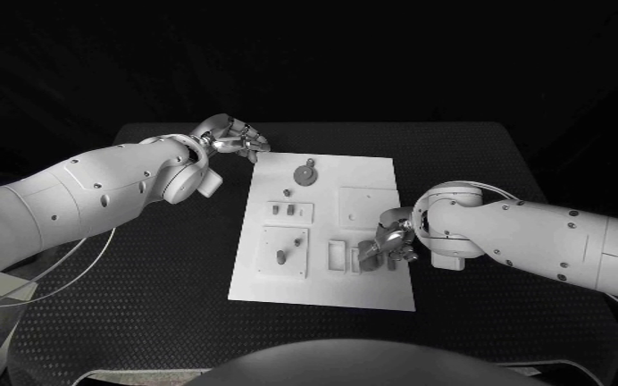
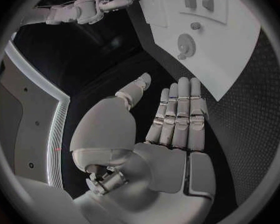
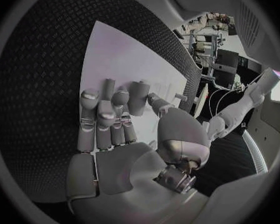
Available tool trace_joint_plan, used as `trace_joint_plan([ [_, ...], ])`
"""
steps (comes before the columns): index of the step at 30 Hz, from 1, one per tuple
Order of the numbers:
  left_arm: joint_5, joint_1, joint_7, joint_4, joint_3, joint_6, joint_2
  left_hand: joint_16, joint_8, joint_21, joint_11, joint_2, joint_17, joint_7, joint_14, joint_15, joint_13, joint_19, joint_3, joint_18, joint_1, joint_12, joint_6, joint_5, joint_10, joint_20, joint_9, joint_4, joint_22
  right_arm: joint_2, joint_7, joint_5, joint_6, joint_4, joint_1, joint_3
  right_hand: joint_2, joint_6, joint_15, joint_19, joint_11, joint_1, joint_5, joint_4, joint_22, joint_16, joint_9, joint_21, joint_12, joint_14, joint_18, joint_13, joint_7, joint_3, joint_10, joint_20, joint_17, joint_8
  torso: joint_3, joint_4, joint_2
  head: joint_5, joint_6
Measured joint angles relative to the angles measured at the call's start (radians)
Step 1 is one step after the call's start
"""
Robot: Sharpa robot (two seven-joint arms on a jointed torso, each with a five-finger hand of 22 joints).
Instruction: Assemble the parts on the task board
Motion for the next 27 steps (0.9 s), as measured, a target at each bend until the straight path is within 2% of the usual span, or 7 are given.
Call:
trace_joint_plan([
  [7, 0.000, 0.000, 0.000, 0.000, 0.000, 0.000, 0.000, 0.000, 0.000, 0.000, 0.000, 0.000, 0.001, 0.000, 0.000, 0.000, 0.001, 0.000, 0.000, 0.000, 0.000, 0.000, 0.000, 0.000, 0.000, 0.000, 0.000, 0.000, 0.000, 0.007, 0.003, -0.002, -0.012, -0.003, 0.000, -0.001, 0.051, 0.002, 0.002, -0.004, 0.000, 0.003, 0.000, -0.108, 0.000, -0.011, 0.000, -0.004, 0.004, -0.001, 0.000, -0.006, 0.001, -0.011, 0.000, 0.004, 0.011, 0.000, -0.0005, -0.0006, 0.000, 0.002, 0.001],
  [12, 0.000, 0.000, 0.000, 0.000, 0.000, 0.000, 0.000, 0.000, 0.000, 0.000, 0.000, 0.000, 0.001, 0.000, 0.000, 0.000, 0.001, 0.000, 0.000, 0.000, 0.000, 0.000, 0.000, 0.000, 0.000, 0.000, 0.000, 0.000, 0.000, 0.009, 0.004, -0.004, -0.017, -0.004, -0.001, -0.002, 0.064, 0.004, 0.001, -0.002, 0.000, 0.015, 0.000, -0.179, 0.000, -0.017, 0.000, -0.008, 0.004, 0.000, 0.000, -0.010, 0.003, 0.009, 0.000, 0.006, 0.015, 0.000, -0.0006, -0.0004, 0.000, 0.003, 0.003],
  [18, 0.000, 0.000, 0.000, 0.000, 0.000, 0.000, -0.001, 0.000, 0.000, 0.000, 0.000, 0.000, 0.002, 0.000, 0.000, 0.000, 0.001, 0.000, 0.000, 0.000, 0.000, 0.000, 0.000, 0.000, 0.000, 0.000, 0.000, 0.000, 0.000, 0.012, 0.006, -0.004, -0.024, -0.007, -0.001, -0.002, 0.067, 0.004, 0.000, 0.004, 0.000, 0.019, 0.000, -0.230, 0.000, -0.023, 0.000, -0.011, 0.004, 0.004, 0.000, -0.014, 0.003, 0.027, 0.000, 0.011, 0.021, 0.000, -0.0010, 0.0000, 0.000, 0.005, 0.003],
  [22, 0.000, 0.000, 0.000, 0.000, 0.000, 0.000, -0.001, 0.000, 0.000, 0.000, 0.000, 0.000, 0.002, 0.000, 0.000, 0.000, 0.001, 0.000, 0.000, 0.000, 0.000, 0.000, 0.000, 0.000, 0.000, 0.000, 0.000, 0.000, 0.000, 0.013, 0.008, -0.004, -0.028, -0.010, -0.001, -0.002, 0.077, 0.008, 0.004, 0.005, 0.002, 0.010, -0.001, -0.258, 0.000, -0.024, 0.000, -0.012, 0.008, 0.007, 0.000, -0.017, 0.006, 0.041, 0.002, 0.013, 0.025, 0.000, -0.0010, 0.0000, 0.000, 0.005, 0.002],
  [24, 0.000, 0.000, 0.000, 0.001, 0.000, 0.000, -0.001, 0.000, 0.000, 0.000, 0.000, 0.000, 0.003, 0.000, 0.000, 0.000, 0.002, 0.000, 0.000, 0.000, 0.000, 0.000, 0.000, 0.000, 0.000, 0.000, 0.000, 0.000, 0.000, 0.013, 0.011, -0.003, -0.029, -0.011, -0.001, -0.002, 0.088, 0.009, 0.003, 0.005, 0.002, 0.011, -0.003, -0.272, 0.000, -0.027, 0.000, -0.012, 0.008, 0.008, 0.000, -0.018, 0.005, 0.047, 0.002, 0.013, 0.026, 0.000, -0.0012, 0.0000, 0.000, 0.005, 0.002],
  [27, 0.000, 0.000, 0.000, 0.001, 0.000, 0.000, -0.001, 0.000, 0.000, 0.000, 0.001, 0.000, 0.003, 0.001, 0.000, 0.000, 0.002, 0.000, 0.002, 0.000, 0.000, 0.000, 0.001, 0.000, -0.001, 0.000, 0.000, 0.002, 0.000, 0.011, 0.017, 0.001, -0.031, -0.012, -0.001, -0.002, 0.091, 0.010, 0.002, 0.009, 0.003, 0.014, -0.005, -0.287, 0.000, -0.027, 0.000, -0.012, 0.008, 0.010, 0.001, -0.019, 0.006, 0.062, 0.004, 0.016, 0.028, -0.016, -0.0012, -0.0005, 0.000, 0.005, 0.001],
])
